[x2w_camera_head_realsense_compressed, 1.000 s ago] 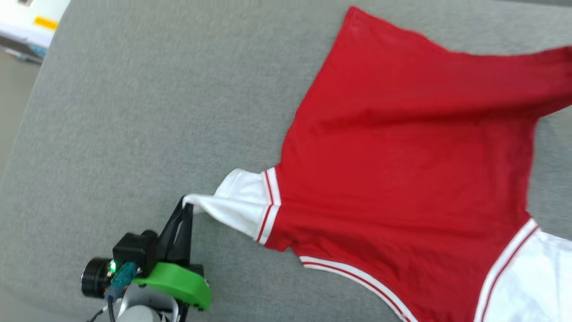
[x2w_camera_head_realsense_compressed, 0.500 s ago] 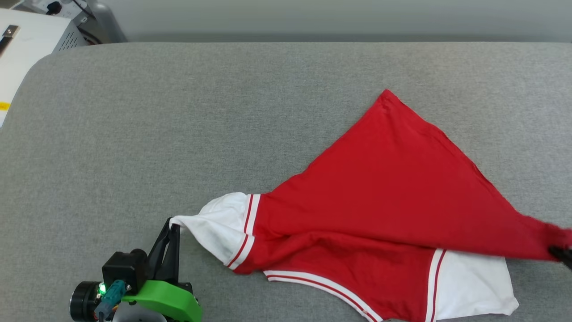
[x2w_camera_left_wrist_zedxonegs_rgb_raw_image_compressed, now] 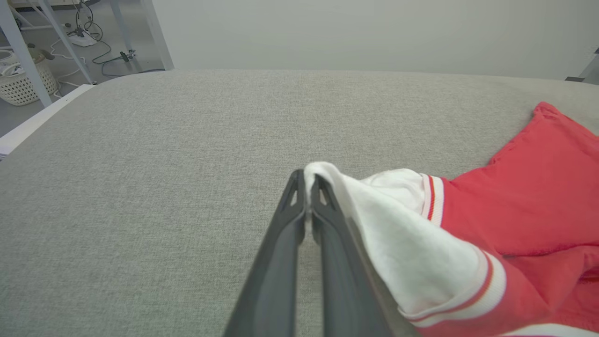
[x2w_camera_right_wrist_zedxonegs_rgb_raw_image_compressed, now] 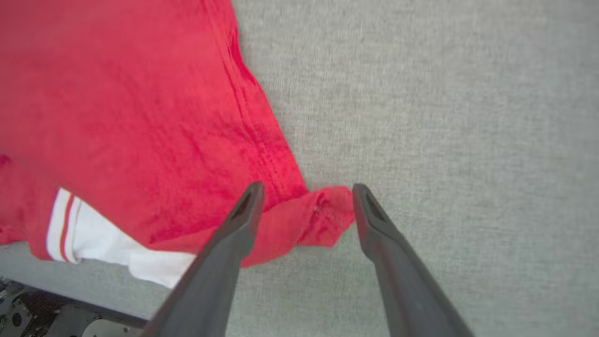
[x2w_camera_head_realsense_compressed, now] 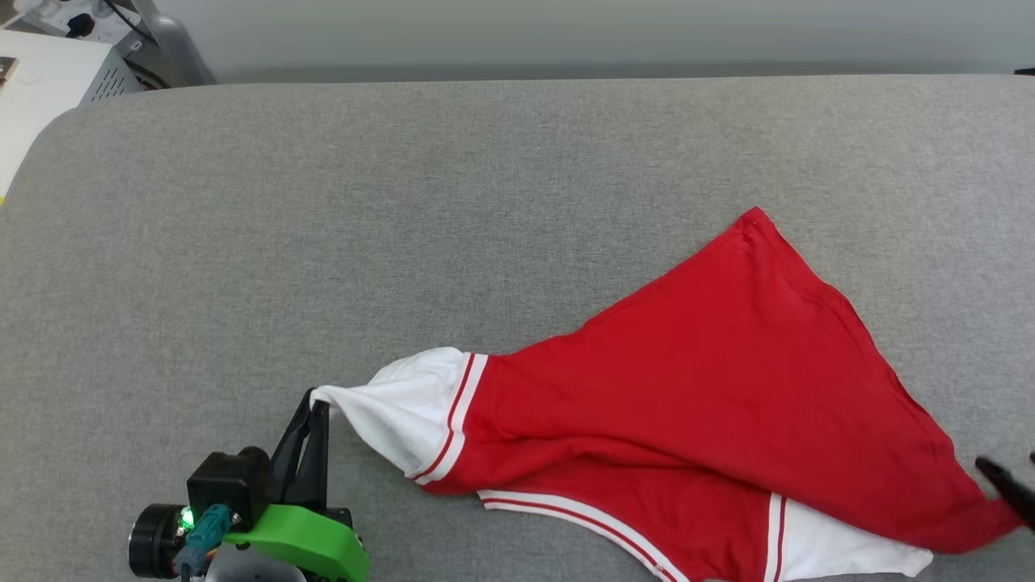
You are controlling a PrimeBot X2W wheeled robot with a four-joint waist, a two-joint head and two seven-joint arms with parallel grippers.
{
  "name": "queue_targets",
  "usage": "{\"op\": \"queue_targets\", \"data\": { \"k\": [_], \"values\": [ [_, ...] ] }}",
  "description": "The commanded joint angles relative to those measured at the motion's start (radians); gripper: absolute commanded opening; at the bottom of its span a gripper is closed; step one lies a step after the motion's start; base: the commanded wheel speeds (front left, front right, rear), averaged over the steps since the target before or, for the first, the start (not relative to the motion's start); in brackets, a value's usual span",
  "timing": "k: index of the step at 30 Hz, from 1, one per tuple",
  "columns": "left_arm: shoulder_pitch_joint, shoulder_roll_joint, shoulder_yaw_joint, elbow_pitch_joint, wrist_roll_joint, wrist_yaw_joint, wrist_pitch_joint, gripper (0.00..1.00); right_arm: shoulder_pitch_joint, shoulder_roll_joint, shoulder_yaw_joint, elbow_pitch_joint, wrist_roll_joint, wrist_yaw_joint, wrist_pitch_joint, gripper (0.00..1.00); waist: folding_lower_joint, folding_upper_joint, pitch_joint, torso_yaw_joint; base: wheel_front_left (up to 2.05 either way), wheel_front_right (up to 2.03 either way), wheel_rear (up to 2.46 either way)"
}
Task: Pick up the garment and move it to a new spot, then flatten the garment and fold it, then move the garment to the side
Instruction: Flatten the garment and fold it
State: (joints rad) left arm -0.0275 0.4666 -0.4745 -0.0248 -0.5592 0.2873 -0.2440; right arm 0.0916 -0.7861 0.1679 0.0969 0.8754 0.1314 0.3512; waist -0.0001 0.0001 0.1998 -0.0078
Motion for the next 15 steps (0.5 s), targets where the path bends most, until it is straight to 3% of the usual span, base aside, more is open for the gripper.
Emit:
{"op": "queue_targets", "data": {
  "k": [1, 5, 8, 15],
  "values": [
    [-0.011, 0.003, -0.001, -0.009, 0.006, 0.008, 0.005, 0.00, -0.036, -0.014, -0.036, -0.039, -0.009, -0.001, -0.004, 1.00, 0.0001, -0.0001, 0.008, 0.010, 0.00, 0.00, 0.00],
    [-0.034, 0.001, -0.010, -0.028, 0.018, 0.009, 0.010, 0.00, -0.116, -0.045, -0.103, -0.137, -0.047, -0.001, 0.012, 1.00, 0.0001, -0.0001, 0.031, 0.033, 0.00, 0.00, 0.00],
    [-0.056, -0.002, -0.019, -0.041, 0.028, 0.007, 0.015, 0.00, -0.207, -0.061, -0.098, -0.191, -0.071, -0.001, 0.061, 1.00, 0.0001, -0.0001, 0.054, 0.056, 0.00, 0.00, 0.00],
    [-0.132, -0.020, -0.046, -0.058, 0.055, -0.009, 0.021, 0.00, -0.509, -0.085, 0.085, -0.202, -0.087, -0.001, 0.297, 1.00, 0.0001, -0.0001, 0.136, 0.126, 0.00, 0.00, 0.00]
  ]
}}
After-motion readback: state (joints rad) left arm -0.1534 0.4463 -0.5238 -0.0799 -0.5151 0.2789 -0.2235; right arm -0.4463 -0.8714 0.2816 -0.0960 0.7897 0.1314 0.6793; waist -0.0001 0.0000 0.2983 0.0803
